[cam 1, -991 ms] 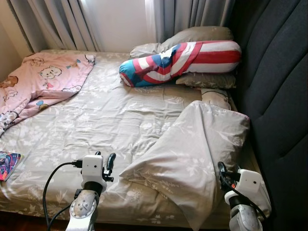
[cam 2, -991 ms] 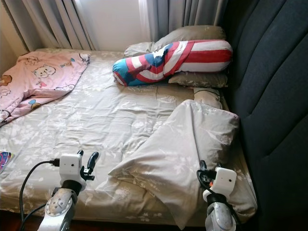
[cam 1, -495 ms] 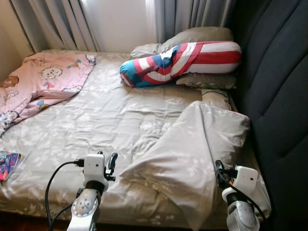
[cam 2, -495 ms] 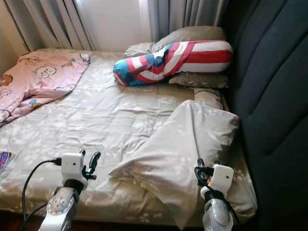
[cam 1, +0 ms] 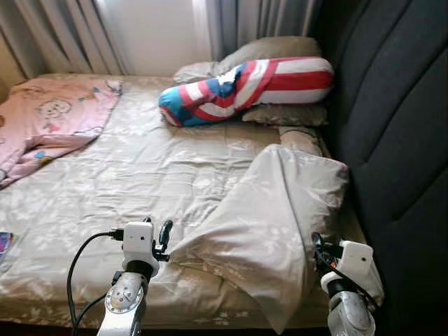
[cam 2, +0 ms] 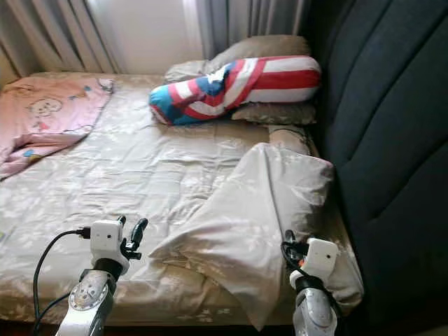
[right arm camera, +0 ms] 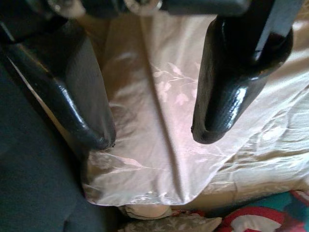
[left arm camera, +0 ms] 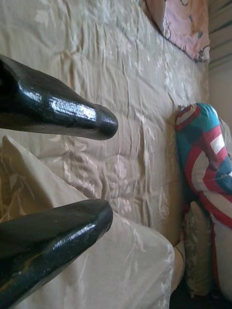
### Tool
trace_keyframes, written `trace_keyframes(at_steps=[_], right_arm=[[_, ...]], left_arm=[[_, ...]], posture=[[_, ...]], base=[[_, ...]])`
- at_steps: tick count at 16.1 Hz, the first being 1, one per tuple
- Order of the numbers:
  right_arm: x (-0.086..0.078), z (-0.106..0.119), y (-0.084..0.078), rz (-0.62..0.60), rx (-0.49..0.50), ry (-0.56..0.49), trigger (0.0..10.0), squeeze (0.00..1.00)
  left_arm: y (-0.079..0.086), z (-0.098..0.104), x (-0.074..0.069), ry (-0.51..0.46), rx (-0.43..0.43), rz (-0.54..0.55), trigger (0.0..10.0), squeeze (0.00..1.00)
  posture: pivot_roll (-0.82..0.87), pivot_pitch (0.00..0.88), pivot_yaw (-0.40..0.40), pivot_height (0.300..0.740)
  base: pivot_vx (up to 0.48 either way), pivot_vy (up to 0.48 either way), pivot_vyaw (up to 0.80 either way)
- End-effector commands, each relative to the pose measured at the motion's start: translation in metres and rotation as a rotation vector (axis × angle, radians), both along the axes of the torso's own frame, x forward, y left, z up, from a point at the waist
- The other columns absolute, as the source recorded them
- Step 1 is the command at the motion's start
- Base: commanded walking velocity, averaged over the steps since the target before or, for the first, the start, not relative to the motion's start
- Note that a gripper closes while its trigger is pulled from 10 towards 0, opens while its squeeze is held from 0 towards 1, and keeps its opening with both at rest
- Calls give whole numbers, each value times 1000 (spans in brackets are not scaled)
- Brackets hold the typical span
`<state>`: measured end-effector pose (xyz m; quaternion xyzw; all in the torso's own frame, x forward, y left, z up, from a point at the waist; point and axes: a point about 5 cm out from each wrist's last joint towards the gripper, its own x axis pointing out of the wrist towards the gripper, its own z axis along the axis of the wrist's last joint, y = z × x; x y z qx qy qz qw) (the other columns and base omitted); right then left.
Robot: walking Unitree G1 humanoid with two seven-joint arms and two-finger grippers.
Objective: Clean up the room
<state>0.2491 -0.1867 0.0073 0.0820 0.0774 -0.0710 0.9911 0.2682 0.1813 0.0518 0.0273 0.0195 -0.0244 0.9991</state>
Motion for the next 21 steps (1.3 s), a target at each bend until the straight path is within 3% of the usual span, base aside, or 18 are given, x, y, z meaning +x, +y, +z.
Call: trace_keyframes(at_steps=[1, 10, 21], right_arm=[[3, 4, 0, -8, 7, -13, 10000, 0], [5, 4, 3, 0, 15, -8, 10000, 0], [3, 1, 5, 7, -5, 21, 10000, 0]], left_arm=[[-2, 1, -1, 2, -4, -5, 10000, 0], [-3, 2, -1, 0, -3, -8, 10000, 0], [-7, 5, -4, -6, -8, -25, 10000, 0]], posture=[[-43, 10, -14, 740], [-42, 10, -14, 740], [-48, 2, -11, 740]], base=[[0, 0, 0], [255, 0, -151], [0, 0, 0]])
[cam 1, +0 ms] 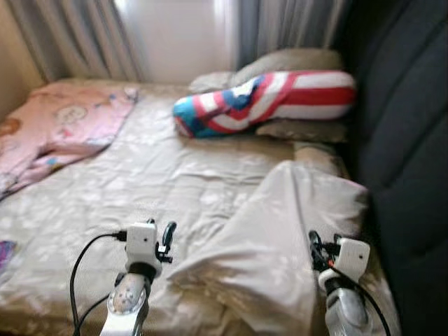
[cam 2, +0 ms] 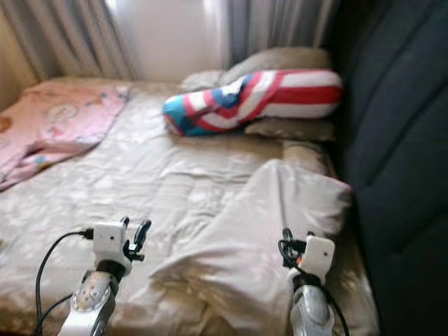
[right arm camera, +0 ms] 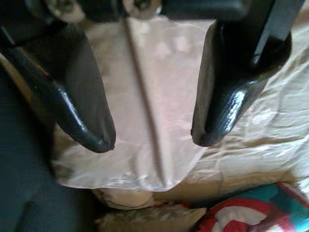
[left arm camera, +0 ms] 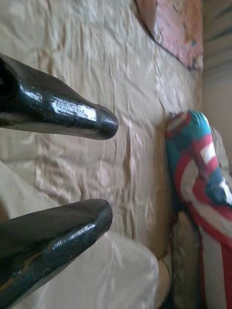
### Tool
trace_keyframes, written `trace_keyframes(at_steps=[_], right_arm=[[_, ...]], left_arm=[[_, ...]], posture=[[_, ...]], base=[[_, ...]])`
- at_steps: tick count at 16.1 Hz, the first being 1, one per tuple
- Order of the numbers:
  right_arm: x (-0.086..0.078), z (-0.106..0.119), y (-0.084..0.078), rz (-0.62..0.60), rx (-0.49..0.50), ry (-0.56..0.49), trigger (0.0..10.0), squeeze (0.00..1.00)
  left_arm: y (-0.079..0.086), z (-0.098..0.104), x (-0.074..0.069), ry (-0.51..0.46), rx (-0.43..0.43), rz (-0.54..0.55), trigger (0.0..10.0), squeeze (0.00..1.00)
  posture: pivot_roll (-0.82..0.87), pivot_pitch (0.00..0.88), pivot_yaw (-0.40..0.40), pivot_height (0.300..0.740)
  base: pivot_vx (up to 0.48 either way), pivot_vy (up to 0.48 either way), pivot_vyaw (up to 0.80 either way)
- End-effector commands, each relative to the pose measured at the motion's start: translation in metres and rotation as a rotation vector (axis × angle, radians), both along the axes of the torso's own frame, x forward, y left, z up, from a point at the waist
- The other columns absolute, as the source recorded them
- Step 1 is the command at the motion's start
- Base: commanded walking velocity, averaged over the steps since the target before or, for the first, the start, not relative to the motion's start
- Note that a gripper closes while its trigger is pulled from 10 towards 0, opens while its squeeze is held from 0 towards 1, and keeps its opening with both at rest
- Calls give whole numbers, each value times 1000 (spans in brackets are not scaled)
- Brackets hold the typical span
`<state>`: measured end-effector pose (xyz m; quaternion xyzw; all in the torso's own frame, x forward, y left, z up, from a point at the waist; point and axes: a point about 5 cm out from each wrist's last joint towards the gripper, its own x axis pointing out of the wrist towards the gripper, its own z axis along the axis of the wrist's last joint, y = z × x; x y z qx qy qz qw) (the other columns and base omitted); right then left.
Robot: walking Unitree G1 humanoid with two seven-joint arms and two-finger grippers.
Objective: Clean up the room
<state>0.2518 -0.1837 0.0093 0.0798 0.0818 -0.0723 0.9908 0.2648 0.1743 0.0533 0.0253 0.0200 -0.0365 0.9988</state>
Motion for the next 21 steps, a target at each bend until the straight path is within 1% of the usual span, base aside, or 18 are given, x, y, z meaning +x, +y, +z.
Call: trace_keyframes(at_steps=[1, 2, 3, 5, 12, 15, 16, 21], right_arm=[[2, -3, 0, -10, -2, 36, 10000, 0], [2, -3, 0, -19, -3, 41, 10000, 0], [3, -3, 0, -11, -9, 42, 10000, 0], [3, -1, 1, -18, -9, 16, 10000, 0], [3, -2, 0, -18, -24, 23, 10000, 0], [4, -7, 2, -2, -24, 68, 10000, 0], [3, -6, 3, 5, -21, 49, 10000, 0], [2, -7, 6, 13, -24, 56, 10000, 0]], left_arm=[[-1, 3, 0, -7, -7, -6, 10000, 0], [-1, 3, 1, -6, -7, -8, 10000, 0], [-2, 3, 2, -6, -8, -9, 10000, 0], [-2, 4, 3, -8, -7, -9, 10000, 0], [-4, 4, 4, -5, -7, -14, 10000, 0], [-6, 4, 5, -7, -11, -14, 10000, 0], [-6, 4, 6, -7, -13, -14, 10000, 0], [-6, 4, 6, -5, -13, -14, 10000, 0]], posture=[[-46, 0, -11, 735], [-48, 0, -11, 725], [-47, 0, -10, 705], [-47, 0, -10, 690], [-46, 10, -13, 690], [-47, 13, -15, 690], [-47, 13, -15, 690], [-47, 16, -15, 690]], base=[[0, 0, 0], [0, 0, 0], [0, 0, 0], [0, 0, 0], [0, 0, 0], [0, 0, 0], [0, 0, 0], [0, 0, 0]])
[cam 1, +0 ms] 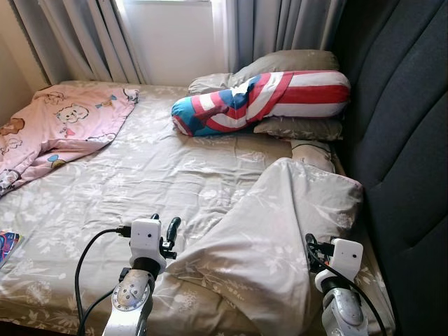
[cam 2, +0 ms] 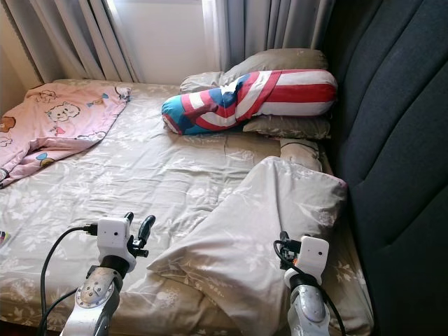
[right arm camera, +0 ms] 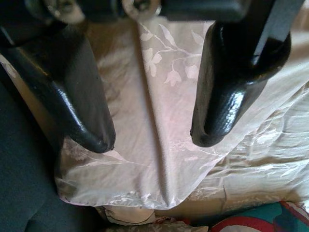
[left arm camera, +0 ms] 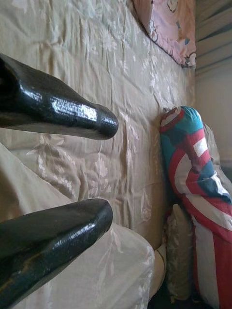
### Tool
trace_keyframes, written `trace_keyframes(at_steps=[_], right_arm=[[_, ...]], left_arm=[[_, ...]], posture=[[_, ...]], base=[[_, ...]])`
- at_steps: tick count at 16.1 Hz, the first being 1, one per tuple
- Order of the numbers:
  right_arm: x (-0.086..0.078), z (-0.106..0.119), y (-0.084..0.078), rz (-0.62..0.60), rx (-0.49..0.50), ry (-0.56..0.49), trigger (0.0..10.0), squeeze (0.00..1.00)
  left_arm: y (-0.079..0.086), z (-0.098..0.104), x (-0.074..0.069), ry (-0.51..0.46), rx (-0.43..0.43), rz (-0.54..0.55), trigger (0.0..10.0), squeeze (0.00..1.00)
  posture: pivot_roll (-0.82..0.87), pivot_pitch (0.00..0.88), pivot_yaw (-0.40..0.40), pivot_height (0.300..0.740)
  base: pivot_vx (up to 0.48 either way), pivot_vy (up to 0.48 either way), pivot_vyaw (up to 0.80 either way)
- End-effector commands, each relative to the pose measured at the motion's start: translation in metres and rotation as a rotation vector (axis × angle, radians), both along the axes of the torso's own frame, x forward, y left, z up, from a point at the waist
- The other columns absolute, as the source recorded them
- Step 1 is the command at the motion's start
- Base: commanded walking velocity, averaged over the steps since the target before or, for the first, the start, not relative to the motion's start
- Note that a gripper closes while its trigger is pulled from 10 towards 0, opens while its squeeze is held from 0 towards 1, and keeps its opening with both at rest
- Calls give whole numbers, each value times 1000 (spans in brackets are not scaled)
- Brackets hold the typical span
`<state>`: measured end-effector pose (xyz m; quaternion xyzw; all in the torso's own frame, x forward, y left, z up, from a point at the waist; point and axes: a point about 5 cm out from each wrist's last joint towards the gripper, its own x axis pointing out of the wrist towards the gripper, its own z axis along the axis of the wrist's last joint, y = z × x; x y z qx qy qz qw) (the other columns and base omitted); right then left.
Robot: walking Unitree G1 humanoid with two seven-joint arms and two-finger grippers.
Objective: Clean up the room
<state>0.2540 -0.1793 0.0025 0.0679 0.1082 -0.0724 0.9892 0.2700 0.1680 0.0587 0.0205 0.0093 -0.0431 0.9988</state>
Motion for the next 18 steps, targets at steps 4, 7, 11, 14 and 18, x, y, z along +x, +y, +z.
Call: trace_keyframes(at_steps=[4, 7, 11, 14, 18], right_arm=[[0, -1, 1, 7, -11, 9, 10000, 0], [0, -1, 1, 10, -14, 11, 10000, 0], [0, -3, 3, 16, -7, 16, 10000, 0], [-1, -6, 2, 15, -2, 38, 10000, 0], [0, -7, 2, 21, -1, 33, 10000, 0]], left_arm=[[0, -1, 1, 15, -2, 2, 10000, 0], [0, -1, 1, 16, -2, 1, 10000, 0], [0, -1, 1, 17, -2, 1, 10000, 0], [0, -1, 1, 18, -2, -1, 10000, 0], [0, -1, 2, 21, -2, -2, 10000, 0]], posture=[[-49, 16, -16, 671], [-48, 17, -18, 671], [-47, 18, -15, 671], [-48, 17, -14, 671], [-47, 18, -16, 671]], base=[[0, 0, 0], [0, 0, 0], [0, 0, 0], [0, 0, 0], [0, 0, 0]])
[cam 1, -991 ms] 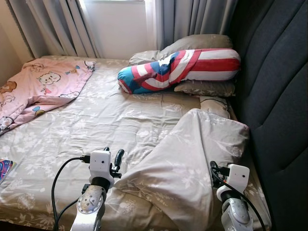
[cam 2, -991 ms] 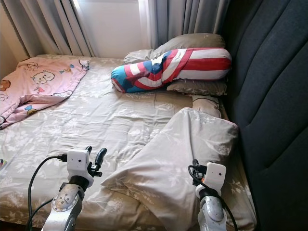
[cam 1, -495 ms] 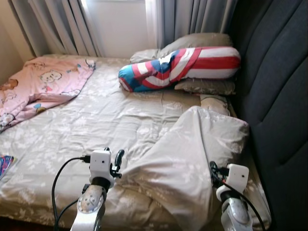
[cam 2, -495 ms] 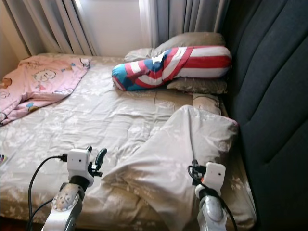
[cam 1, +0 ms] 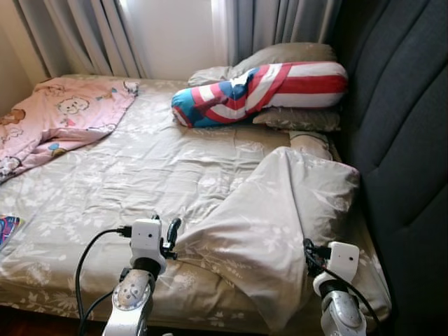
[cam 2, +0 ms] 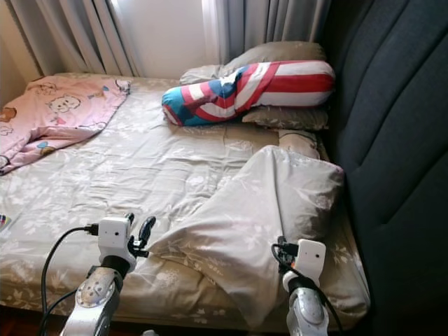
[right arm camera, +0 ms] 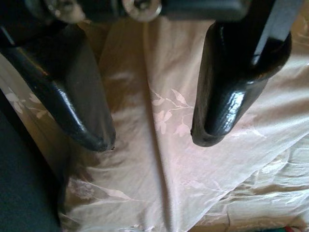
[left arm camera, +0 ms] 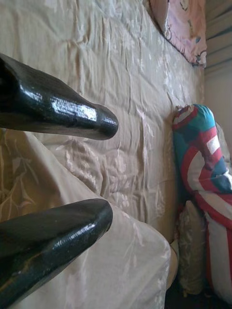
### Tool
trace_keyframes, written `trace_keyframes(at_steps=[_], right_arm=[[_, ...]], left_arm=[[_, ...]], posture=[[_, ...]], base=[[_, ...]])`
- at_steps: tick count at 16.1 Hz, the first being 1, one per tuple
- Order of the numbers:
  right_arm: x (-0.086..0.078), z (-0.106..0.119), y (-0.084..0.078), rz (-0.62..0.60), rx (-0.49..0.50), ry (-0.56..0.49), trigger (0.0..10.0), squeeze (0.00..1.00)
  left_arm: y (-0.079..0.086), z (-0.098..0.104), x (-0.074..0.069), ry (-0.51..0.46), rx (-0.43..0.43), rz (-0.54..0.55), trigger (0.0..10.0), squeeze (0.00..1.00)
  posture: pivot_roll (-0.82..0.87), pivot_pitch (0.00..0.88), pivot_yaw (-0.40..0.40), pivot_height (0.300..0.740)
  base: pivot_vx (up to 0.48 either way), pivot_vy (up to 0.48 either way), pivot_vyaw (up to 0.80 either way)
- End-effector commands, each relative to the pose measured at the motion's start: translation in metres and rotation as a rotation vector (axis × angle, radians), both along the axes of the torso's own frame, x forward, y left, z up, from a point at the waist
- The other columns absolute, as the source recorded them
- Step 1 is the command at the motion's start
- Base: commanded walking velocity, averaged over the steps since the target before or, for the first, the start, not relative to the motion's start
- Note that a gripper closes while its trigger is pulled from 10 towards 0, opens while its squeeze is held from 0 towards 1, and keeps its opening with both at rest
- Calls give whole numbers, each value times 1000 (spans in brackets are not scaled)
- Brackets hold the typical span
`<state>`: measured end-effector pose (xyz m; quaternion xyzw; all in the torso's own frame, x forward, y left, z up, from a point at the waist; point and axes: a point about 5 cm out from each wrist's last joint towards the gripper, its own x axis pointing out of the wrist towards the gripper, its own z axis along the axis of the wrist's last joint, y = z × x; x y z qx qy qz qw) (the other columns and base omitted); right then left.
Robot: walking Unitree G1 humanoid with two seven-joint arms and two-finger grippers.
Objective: Clean up the room
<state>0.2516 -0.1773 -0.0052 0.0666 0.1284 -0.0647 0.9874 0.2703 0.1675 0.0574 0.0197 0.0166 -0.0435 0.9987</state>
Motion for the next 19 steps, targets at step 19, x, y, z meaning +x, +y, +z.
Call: trace_keyframes(at_steps=[19], right_arm=[[2, -4, 6, 30, 3, 30, 10000, 0]], left_arm=[[0, 1, 2, 7, 2, -9, 10000, 0]], posture=[[-49, 21, -11, 658]], base=[[0, 0, 0]])
